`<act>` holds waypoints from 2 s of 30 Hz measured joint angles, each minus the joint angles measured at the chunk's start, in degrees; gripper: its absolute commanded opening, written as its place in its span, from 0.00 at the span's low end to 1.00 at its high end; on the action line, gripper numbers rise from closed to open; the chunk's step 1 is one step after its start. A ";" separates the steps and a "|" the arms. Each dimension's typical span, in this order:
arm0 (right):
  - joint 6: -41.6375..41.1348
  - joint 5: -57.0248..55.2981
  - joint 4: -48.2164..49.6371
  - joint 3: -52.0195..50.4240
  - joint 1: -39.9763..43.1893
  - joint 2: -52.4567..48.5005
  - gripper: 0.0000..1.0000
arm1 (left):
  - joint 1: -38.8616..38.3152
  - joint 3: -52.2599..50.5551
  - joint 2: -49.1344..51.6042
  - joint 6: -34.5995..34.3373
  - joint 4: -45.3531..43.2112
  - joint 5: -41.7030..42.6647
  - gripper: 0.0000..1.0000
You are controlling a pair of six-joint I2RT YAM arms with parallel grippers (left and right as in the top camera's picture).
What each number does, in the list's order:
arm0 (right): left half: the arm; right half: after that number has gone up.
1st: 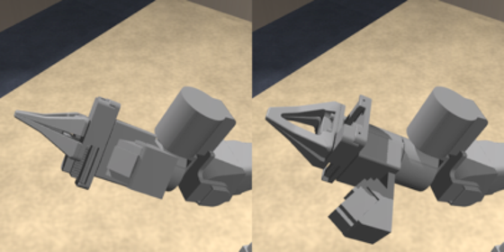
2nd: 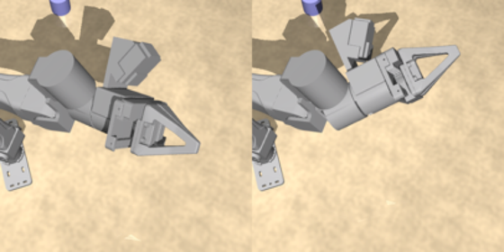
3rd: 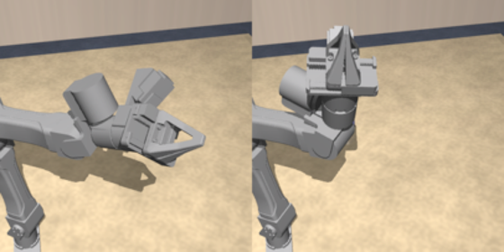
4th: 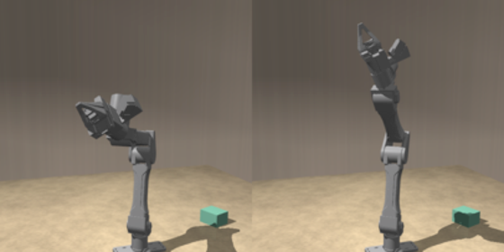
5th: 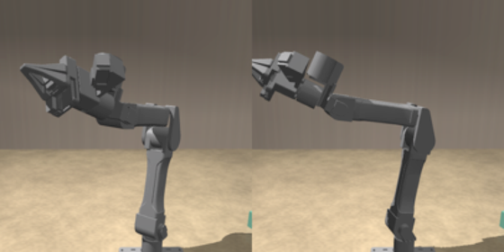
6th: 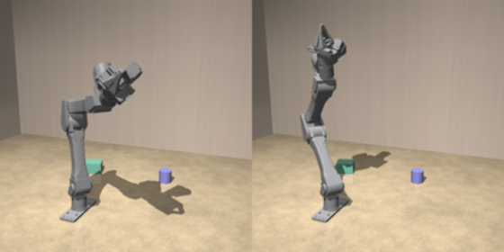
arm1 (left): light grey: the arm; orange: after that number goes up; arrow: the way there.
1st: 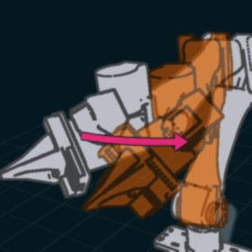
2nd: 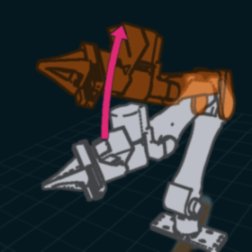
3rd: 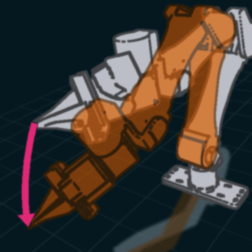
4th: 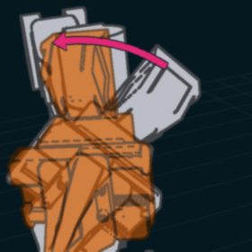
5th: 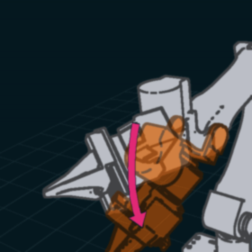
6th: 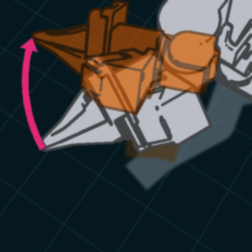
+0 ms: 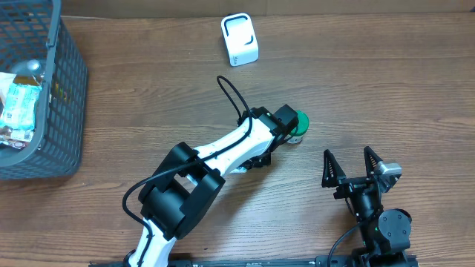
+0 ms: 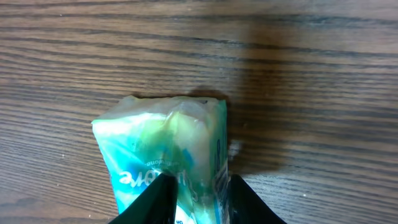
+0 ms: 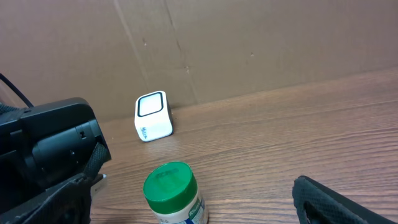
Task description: Scan the item barcode
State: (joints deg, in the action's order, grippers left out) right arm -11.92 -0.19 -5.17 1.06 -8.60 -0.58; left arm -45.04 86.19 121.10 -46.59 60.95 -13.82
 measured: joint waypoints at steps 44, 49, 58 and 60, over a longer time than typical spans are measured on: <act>-0.02 0.00 0.02 0.00 0.00 0.00 1.00 | 19.71 -2.64 1.16 26.99 -33.99 65.05 0.04; -0.02 0.00 0.02 0.00 0.00 0.00 1.00 | 20.46 -5.70 1.16 25.49 -36.96 67.01 0.04; -0.02 0.00 0.02 0.00 -0.02 0.00 1.00 | 19.89 -7.91 1.16 21.49 -38.29 64.70 0.09; 0.02 0.00 0.02 0.00 -0.02 0.00 1.00 | 19.54 -7.91 1.16 20.04 -39.15 64.59 0.11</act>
State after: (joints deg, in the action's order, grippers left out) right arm -11.90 -0.19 -5.15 1.06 -8.62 -0.58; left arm -25.50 78.28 122.26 -26.55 21.80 50.76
